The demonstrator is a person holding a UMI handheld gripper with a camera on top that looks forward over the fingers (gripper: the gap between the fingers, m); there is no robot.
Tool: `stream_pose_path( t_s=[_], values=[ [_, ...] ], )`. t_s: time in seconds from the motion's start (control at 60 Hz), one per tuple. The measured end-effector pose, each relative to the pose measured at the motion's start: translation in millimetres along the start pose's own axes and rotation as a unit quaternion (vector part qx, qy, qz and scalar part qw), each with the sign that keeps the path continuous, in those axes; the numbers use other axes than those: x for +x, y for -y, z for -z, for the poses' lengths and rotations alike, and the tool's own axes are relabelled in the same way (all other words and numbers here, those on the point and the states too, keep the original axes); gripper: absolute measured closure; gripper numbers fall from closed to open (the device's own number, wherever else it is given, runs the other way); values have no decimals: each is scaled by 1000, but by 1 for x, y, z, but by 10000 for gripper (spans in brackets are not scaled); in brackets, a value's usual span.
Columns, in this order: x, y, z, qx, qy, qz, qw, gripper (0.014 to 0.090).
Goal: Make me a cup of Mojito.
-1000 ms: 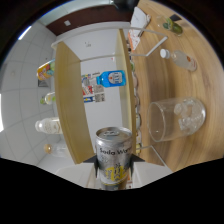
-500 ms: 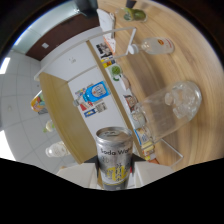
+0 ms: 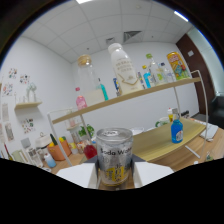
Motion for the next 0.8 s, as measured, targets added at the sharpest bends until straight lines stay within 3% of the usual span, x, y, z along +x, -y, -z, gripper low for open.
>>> stream_pose_path(
  t_s=[0.167,0.3,0.567,0.8],
  values=[
    [4,-78,-16,-63,-10,78,995,540],
    [11,-115,-23,-90,-22,95,991,543],
    [14,-149,-24,-110,-19,128,986,536],
    [13,-152,-15,-97,-14,146,984,512]
  ],
)
